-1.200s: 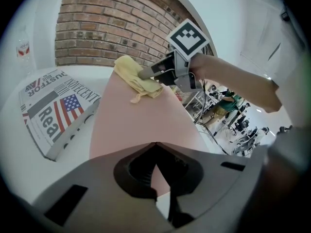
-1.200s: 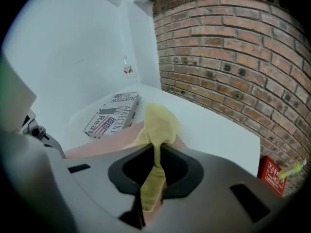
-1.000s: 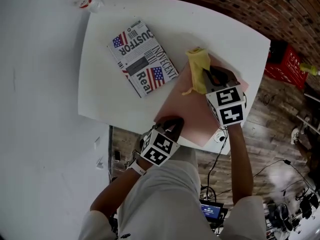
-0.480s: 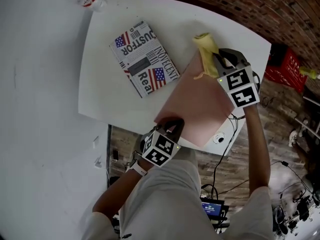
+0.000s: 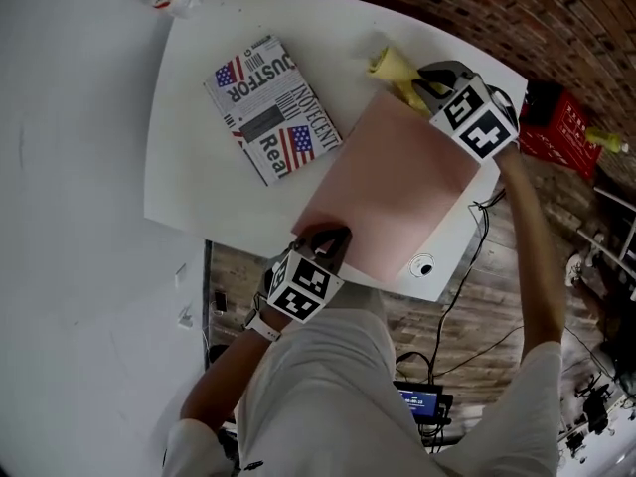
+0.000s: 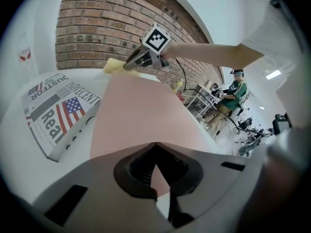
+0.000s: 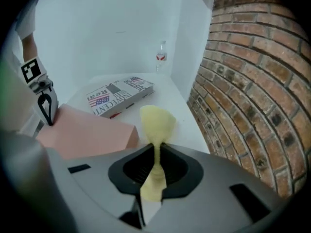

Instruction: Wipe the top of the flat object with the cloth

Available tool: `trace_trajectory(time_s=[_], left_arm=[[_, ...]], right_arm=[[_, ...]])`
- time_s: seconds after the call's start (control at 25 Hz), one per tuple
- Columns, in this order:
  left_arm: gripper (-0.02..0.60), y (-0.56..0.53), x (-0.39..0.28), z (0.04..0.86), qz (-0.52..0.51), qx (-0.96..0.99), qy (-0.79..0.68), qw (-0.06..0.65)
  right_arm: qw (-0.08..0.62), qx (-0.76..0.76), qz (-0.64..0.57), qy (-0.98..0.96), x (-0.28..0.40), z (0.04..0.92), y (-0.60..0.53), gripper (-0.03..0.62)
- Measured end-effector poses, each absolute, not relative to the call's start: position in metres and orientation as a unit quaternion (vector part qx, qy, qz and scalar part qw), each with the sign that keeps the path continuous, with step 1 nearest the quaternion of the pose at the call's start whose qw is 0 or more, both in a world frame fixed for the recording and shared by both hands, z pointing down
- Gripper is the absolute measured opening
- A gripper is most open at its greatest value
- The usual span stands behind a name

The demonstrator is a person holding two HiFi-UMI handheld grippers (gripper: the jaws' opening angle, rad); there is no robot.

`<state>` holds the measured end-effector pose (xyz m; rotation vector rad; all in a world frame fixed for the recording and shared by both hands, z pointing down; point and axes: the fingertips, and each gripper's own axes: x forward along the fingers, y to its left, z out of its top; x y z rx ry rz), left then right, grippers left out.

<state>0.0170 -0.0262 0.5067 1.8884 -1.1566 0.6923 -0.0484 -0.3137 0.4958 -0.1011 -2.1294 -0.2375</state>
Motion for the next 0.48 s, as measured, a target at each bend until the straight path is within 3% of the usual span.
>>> trace_trajectory(time_s=[0.48], left_arm=[[0.018, -0.027, 0.017, 0.505, 0.279, 0.744, -0.462, 0.395]], right_arm=[[0.519, -0.138, 0.004, -0.843, -0.016, 0.519, -0.284, 0.046]])
